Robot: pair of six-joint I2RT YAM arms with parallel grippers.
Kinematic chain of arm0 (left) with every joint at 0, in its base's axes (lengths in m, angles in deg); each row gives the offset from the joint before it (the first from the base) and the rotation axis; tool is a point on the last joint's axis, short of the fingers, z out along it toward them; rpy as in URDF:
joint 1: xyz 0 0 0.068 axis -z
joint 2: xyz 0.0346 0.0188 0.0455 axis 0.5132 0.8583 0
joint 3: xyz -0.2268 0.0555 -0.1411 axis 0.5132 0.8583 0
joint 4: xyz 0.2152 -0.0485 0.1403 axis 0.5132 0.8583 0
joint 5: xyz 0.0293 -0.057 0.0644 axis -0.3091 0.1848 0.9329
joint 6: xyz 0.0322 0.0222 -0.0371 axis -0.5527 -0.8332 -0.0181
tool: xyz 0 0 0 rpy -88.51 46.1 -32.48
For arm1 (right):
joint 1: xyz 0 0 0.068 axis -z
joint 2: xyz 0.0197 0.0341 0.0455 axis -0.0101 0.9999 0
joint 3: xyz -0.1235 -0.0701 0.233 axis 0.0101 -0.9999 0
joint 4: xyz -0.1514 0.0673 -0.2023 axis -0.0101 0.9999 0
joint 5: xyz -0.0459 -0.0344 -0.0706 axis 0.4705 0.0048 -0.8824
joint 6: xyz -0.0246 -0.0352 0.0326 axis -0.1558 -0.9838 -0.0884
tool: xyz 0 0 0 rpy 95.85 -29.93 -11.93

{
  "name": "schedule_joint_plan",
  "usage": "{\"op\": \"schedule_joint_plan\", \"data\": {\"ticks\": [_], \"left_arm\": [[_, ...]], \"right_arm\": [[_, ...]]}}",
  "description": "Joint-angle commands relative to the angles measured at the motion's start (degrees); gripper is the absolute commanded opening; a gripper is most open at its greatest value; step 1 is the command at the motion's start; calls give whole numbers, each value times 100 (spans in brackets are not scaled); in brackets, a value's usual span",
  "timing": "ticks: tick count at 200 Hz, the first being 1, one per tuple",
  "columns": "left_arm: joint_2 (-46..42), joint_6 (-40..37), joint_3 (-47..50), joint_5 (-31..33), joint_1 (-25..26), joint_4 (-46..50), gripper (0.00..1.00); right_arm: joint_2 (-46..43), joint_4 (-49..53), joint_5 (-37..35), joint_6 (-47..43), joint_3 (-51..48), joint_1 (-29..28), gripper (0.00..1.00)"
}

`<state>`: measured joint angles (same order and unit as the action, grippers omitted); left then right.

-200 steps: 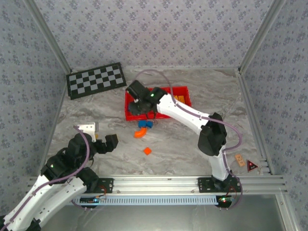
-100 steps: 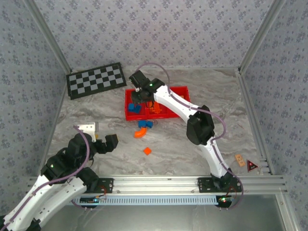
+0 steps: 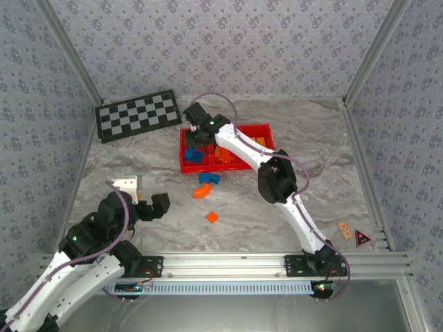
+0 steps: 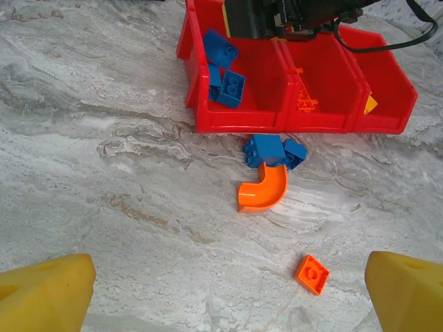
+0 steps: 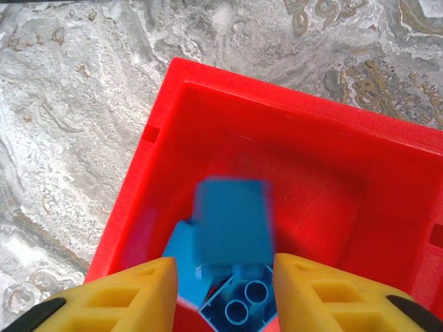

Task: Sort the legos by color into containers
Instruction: Place the lego in the container, then pick up the lego from the center of the table.

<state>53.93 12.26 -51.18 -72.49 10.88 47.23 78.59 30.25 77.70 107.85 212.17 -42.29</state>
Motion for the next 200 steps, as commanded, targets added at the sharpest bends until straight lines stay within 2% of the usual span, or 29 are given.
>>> {"op": "schedule_joint_plan", "data": {"ticks": [1,55,91,138,200], "left_arm": [[16,0,24,63,43,-72,100],[95,-9,16,49,43,-81,100],[170,-22,16,50,43,-80,100],[254,-44,7,22,39,-94,100],[294,-53,9,13,47,-100,100]], "right_arm": [[128,74,85,-52,207,100,45],[-124,213,-74,-153,188,83,50],[-734,246,-265,-138,-252,1,53],[-1775,-29,-319,-41,-1502,-104,61],[-3531,-647,-404,-339,-3991,-169,68]]}}
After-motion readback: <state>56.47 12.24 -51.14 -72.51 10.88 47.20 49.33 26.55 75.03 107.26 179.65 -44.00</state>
